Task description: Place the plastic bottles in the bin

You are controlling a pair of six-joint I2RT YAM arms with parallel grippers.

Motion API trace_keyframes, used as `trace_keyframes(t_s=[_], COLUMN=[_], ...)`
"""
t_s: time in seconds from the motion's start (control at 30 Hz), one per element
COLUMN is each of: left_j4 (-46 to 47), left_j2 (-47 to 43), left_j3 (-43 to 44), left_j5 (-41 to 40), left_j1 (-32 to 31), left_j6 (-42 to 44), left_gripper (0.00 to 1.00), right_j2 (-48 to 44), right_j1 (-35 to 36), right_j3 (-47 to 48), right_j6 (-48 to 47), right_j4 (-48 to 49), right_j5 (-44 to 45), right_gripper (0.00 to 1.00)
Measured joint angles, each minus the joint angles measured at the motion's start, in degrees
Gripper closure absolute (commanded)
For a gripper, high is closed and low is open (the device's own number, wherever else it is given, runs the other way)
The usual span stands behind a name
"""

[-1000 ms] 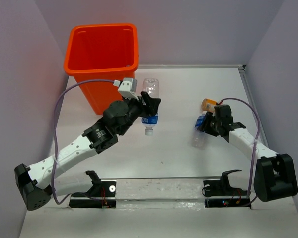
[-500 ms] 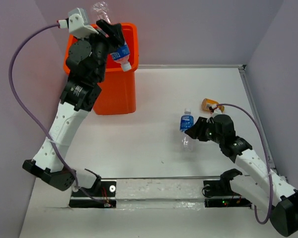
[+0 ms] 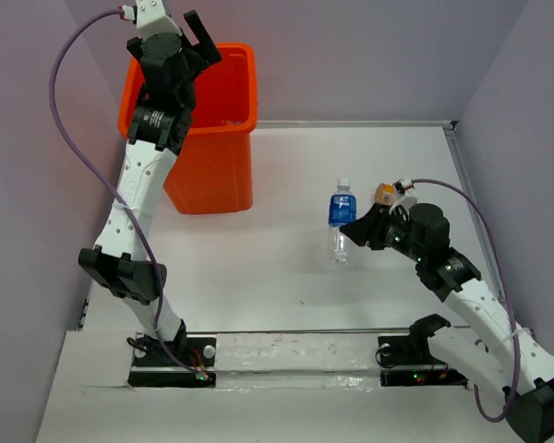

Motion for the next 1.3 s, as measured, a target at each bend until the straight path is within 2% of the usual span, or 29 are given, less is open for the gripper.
trace_keyframes(t_s=[0.17,0.4,0.53,0.67,0.93,1.0,1.03,1.07,1.17,1.3], left_j4=[-0.26,3.98,4.55,2.84,-0.92,-1.20,-1.18,-1.11,-0.22,1.18], left_j2=[-11.50,-41.92,-55.08,-61.77,-66.29,-66.53,-66.51,-66.51,-66.62,-66.47], left_j3=[-14.12,-40.76,-54.05,-65.70,-83.76,-85.99,-86.27,-86.36,-86.47,-86.47], left_j5=[6.75,22.56,29.94,35.10,40.74,41.97,42.42,42.86,43.85,44.74], left_j1=[-0.11,-0.87,-1.27,-1.49,-1.51,-1.51,-1.51,-1.51,-1.51,-1.49], left_j6=[-2.34,-6.38,-7.58,-8.15,-7.56,-7.50,-7.43,-7.34,-7.26,-7.15], left_gripper=[0.01,0.01,0.01,0.01,0.01,0.01,0.01,0.01,0.01,0.01], right_j2=[6.86,19.02,27.58,37.83,62.55,71.47,75.21,79.12,88.28,89.55], right_j1=[2.86,10.16,12.79,14.03,15.30,15.65,15.74,15.96,16.22,16.61], right_j3=[8.79,27.39,41.33,56.30,89.46,100.80,105.04,109.79,118.51,112.69], right_j6=[0.37,-2.03,-4.85,-7.34,-10.95,-11.30,-11.47,-11.80,-13.73,-17.64], right_j4=[3.93,7.98,8.83,10.01,10.56,10.54,10.43,10.38,10.78,9.38], right_j5=[-0.52,1.64,3.74,5.46,9.57,10.88,11.30,11.74,11.89,11.96], right_gripper=[0.66,0.66,0.66,0.67,0.66,0.38,0.15,0.08,0.03,0.02])
